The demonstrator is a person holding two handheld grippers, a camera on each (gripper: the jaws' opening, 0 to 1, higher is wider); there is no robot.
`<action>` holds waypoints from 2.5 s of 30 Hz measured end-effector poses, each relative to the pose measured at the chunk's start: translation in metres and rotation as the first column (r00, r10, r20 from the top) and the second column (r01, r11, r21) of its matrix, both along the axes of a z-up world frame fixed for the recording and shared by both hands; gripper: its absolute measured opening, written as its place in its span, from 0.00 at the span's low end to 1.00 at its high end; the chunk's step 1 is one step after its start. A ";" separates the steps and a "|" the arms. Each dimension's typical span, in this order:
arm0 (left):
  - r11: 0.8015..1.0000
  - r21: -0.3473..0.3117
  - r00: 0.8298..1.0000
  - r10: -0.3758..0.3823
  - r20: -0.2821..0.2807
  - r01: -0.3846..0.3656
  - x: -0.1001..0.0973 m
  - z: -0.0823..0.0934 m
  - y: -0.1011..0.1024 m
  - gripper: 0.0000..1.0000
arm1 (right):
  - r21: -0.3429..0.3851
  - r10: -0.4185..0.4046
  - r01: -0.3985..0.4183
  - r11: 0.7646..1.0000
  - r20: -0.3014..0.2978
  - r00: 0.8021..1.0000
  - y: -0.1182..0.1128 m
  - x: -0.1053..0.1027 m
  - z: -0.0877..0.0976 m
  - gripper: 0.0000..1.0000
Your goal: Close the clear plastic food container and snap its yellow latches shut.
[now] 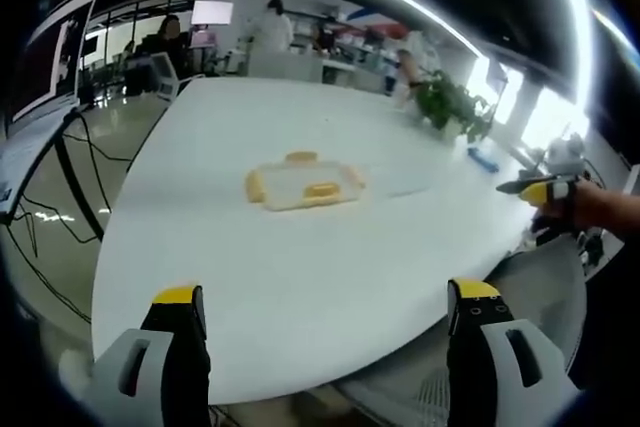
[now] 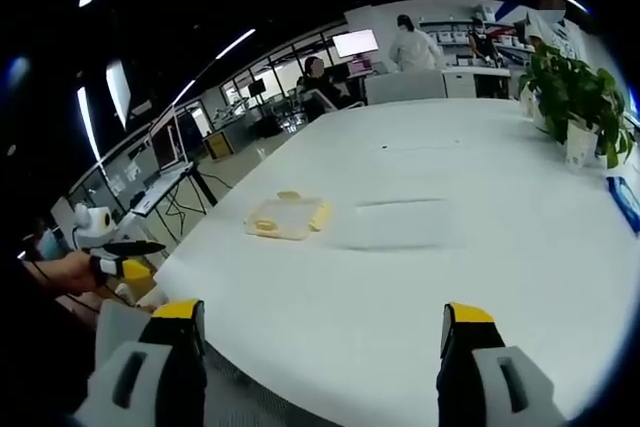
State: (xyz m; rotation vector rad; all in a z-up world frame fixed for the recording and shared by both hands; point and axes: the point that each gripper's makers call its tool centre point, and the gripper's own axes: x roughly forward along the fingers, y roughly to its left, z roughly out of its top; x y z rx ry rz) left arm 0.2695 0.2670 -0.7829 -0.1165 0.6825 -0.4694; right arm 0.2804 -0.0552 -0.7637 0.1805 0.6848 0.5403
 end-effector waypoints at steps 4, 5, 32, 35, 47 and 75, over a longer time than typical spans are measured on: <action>1.000 0.000 1.000 0.000 0.003 0.000 0.000 0.001 -0.001 0.99 | -0.005 0.002 -0.002 1.000 0.004 1.000 0.000 0.001 0.001 0.99; 1.000 0.000 1.000 0.000 0.003 0.000 0.000 0.001 -0.001 0.99 | -0.004 0.001 -0.001 1.000 0.001 1.000 0.000 0.002 0.001 0.99; 1.000 0.004 1.000 -0.004 0.006 0.004 0.001 0.000 0.003 0.99 | -0.052 0.026 -0.025 0.998 0.012 1.000 0.002 -0.002 -0.002 0.98; 1.000 0.003 1.000 -0.002 0.006 0.002 0.001 0.000 0.005 0.99 | -0.063 0.029 -0.029 0.998 0.011 1.000 0.003 -0.001 -0.003 0.98; 1.000 0.015 1.000 -0.016 -0.006 0.016 0.005 -0.007 0.009 0.97 | -0.124 0.047 -0.043 0.991 0.033 0.998 0.013 0.005 -0.008 0.97; 0.993 0.048 0.995 -0.104 -0.010 0.104 0.032 -0.024 0.030 0.95 | -0.135 0.094 -0.089 0.987 0.030 0.995 0.070 0.033 -0.019 0.96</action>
